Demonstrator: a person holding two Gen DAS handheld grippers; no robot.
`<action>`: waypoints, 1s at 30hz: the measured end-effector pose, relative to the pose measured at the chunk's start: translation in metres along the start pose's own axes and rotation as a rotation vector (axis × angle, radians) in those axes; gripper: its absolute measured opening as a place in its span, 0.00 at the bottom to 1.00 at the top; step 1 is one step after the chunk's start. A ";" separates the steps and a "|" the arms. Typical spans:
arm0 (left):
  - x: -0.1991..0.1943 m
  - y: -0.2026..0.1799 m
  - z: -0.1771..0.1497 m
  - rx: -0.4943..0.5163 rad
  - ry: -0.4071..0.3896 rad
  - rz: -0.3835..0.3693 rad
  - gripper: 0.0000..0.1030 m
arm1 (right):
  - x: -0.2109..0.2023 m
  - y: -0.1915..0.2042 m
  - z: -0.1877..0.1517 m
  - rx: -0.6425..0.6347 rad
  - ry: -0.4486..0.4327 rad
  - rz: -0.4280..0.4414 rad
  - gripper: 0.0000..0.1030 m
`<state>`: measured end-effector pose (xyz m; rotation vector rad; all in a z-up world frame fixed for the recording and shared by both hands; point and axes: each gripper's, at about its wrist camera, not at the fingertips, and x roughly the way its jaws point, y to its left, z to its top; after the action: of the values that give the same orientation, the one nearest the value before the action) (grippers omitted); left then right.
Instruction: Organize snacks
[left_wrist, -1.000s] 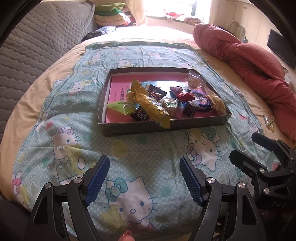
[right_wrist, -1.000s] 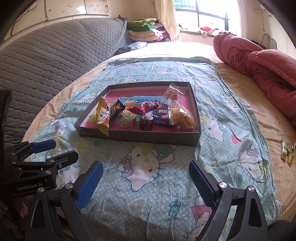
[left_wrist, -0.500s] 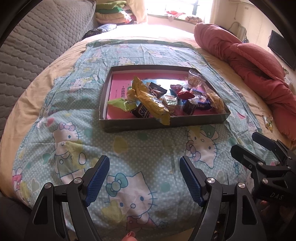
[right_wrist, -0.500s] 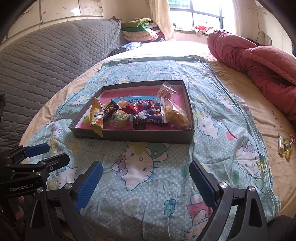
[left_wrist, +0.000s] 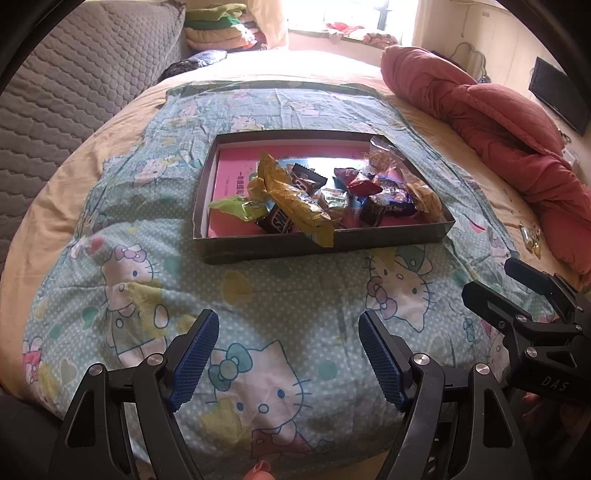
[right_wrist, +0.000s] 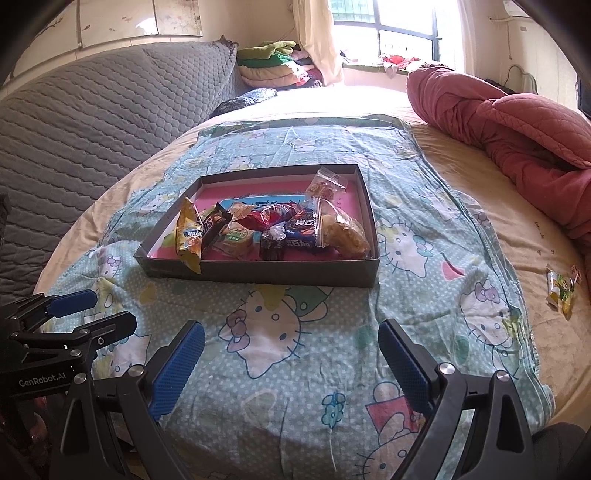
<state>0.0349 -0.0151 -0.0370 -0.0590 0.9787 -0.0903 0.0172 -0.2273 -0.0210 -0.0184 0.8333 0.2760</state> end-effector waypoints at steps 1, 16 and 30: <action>0.001 0.000 0.000 0.002 -0.001 -0.001 0.77 | 0.000 -0.001 0.000 0.002 0.000 -0.004 0.92; 0.006 0.003 0.001 0.000 0.000 0.004 0.77 | 0.004 0.001 0.000 -0.022 0.000 -0.044 0.93; 0.005 0.006 0.003 -0.007 -0.004 0.029 0.77 | 0.009 -0.002 -0.001 -0.018 0.008 -0.044 0.93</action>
<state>0.0401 -0.0096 -0.0402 -0.0520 0.9755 -0.0603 0.0229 -0.2270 -0.0281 -0.0541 0.8373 0.2421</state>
